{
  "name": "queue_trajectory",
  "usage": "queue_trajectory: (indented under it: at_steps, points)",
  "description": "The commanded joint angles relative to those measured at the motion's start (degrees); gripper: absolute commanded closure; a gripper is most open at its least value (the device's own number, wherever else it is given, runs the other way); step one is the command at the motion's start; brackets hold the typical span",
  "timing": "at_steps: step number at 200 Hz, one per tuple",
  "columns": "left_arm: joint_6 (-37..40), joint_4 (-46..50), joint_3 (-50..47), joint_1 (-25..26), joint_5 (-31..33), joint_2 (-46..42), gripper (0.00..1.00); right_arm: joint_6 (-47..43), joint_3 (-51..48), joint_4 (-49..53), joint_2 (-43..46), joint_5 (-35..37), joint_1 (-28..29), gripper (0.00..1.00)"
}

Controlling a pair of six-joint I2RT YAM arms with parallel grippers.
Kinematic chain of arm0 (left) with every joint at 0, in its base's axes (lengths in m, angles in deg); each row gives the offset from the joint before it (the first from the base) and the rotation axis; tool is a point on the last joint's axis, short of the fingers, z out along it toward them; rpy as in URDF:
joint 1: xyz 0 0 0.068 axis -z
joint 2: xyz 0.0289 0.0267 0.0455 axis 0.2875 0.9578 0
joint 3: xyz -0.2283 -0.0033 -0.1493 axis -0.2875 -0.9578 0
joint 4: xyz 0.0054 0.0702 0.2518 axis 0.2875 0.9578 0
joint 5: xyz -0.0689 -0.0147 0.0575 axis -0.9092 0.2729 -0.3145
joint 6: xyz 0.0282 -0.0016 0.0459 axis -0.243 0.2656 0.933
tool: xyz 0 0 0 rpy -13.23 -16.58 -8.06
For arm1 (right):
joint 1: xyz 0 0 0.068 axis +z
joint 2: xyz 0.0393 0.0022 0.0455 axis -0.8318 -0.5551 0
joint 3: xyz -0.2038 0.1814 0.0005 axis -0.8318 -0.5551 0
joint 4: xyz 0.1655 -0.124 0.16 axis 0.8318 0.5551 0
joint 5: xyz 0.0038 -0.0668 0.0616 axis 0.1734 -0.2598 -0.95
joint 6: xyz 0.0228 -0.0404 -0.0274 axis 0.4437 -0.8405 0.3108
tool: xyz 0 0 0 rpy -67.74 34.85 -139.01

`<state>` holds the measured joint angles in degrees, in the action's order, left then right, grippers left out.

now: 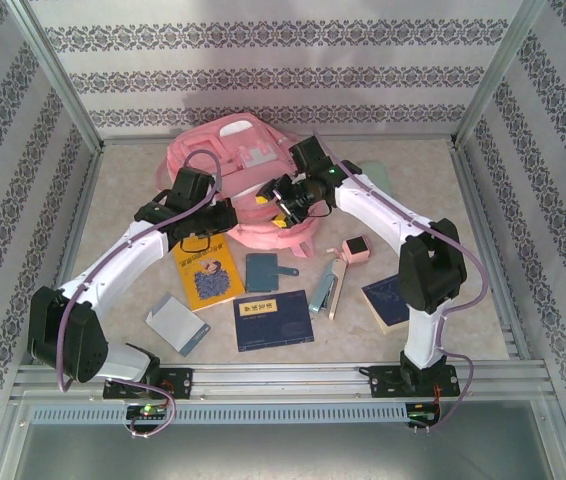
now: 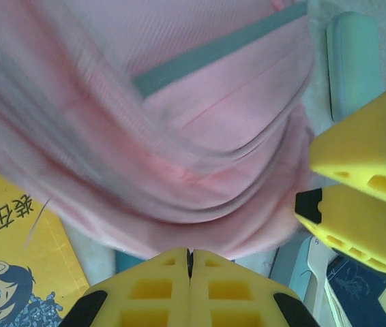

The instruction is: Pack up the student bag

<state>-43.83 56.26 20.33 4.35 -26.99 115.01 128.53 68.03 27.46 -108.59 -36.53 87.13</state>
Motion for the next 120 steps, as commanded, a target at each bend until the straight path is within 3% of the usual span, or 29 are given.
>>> queue_trajectory:
  at_steps: [1, 64, 120]
  points:
    - [-0.19, -2.18, 3.01, 0.68, -1.05, 0.21, 1.0, 0.98, -2.64, 0.82, 5.01, -0.88, -0.88, 0.41]
    - [0.71, -1.73, 4.88, 0.69, -1.33, 1.84, 1.0, 3.01, -13.5, -4.18, 9.2, -1.76, 0.01, 0.41]
    - [2.44, 2.08, 0.03, 0.73, 0.03, -0.5, 1.0, 1.77, -14.33, -7.3, 1.43, 0.49, 2.37, 0.42]
